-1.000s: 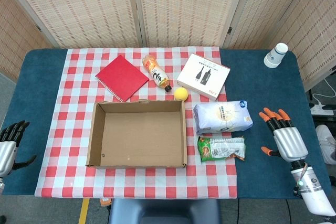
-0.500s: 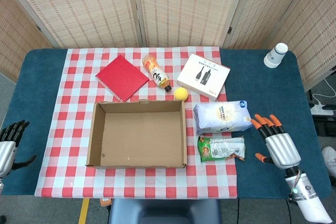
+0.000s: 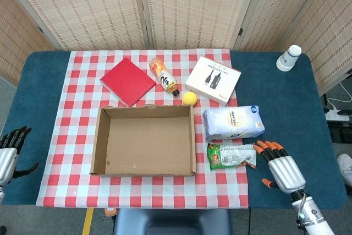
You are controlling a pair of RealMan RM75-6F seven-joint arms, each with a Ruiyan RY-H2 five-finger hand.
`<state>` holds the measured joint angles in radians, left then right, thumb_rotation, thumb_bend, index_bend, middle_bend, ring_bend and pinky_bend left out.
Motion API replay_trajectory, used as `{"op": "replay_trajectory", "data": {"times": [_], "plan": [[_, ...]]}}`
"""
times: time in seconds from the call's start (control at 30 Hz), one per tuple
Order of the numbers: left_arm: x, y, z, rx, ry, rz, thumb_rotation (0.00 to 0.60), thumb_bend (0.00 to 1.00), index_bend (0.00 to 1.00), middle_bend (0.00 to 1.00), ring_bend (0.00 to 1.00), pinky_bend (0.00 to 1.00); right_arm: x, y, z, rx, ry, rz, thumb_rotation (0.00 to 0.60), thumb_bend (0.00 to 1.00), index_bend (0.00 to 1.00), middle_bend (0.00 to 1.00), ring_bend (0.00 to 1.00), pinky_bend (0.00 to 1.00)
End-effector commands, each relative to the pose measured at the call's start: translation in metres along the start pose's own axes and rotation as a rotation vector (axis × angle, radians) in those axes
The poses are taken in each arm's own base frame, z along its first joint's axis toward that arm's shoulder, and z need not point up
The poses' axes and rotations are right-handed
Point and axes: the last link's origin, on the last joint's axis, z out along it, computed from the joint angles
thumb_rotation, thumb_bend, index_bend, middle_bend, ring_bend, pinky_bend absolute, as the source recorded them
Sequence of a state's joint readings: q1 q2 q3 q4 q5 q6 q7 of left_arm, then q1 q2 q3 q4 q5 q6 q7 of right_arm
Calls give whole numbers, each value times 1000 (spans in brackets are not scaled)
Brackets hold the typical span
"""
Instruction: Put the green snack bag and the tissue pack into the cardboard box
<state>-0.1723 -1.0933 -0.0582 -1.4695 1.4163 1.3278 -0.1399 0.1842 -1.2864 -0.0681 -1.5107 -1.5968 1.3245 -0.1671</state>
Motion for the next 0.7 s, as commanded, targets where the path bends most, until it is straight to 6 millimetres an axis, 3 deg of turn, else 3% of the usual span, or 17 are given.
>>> {"op": "replay_trajectory", "data": {"times": [0.03,0.33,0.7], "plan": [[0,0,0,-2,1,-1,600,201,41,0,0,91,-8,0,8,-1,-19,24,600,0,181,113,63,175],[0,-2,1,2,-4,-3,600,200,40,0,0,90,-21,-15,30,54,-29,60,600,0,213,124,68,185],[0,-4,2,4,-7,-11,600,201,40,0,0,90,-26,-18,48,62,-35,67,600,0,221,130,68,186]]}}
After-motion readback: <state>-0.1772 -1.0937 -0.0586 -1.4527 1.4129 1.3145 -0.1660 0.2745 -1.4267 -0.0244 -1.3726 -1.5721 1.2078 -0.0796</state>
